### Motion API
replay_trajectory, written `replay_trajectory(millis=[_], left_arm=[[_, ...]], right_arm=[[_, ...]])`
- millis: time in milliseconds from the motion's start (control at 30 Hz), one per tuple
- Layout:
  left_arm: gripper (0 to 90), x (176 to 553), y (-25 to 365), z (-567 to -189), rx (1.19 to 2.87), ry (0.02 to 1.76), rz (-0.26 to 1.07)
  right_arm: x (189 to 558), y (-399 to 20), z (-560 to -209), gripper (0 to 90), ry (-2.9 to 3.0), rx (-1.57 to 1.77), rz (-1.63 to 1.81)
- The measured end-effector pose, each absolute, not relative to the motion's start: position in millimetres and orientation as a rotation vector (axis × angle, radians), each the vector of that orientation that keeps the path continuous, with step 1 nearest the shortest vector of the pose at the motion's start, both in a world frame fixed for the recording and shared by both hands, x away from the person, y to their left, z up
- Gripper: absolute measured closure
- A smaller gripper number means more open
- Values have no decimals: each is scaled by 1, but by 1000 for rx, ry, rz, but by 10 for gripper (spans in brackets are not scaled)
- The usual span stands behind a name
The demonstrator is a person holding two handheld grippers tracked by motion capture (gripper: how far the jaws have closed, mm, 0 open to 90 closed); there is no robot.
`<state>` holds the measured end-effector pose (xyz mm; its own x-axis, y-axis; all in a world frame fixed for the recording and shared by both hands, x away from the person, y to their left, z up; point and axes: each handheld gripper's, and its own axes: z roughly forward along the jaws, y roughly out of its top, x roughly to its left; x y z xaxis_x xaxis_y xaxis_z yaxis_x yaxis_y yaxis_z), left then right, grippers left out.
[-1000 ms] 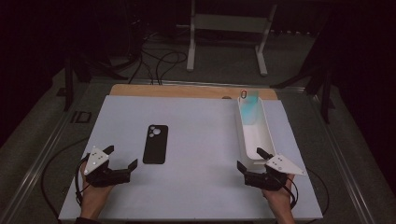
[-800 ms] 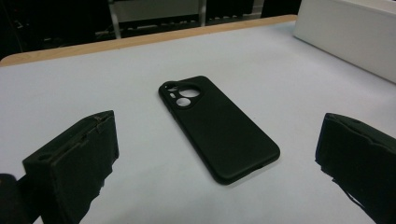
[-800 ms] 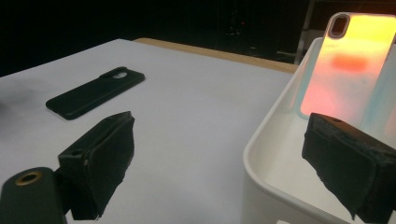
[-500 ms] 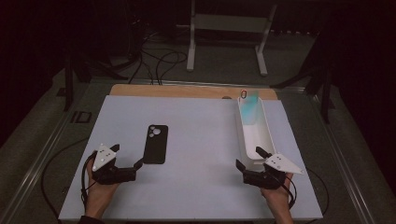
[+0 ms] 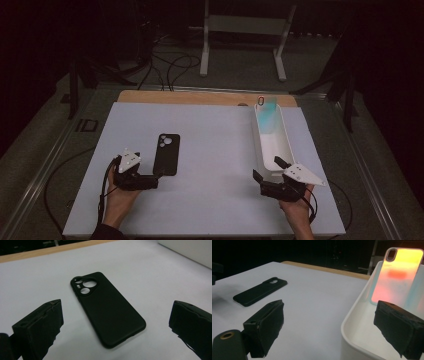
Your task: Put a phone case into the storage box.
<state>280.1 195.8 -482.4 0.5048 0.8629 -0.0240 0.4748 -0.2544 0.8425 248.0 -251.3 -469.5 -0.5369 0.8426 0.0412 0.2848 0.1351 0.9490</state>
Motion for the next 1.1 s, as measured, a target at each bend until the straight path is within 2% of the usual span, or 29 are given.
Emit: replay_trajectory(millis=[367,1100], left_arm=[[0,297,182,-486,1927,1129,575],[15,317,161,-497,1978,1119,480]], right_arm=[[248,-250,-470,91,1906,1073,1397],[248,-247,-471,91,1912,1069,1394]])
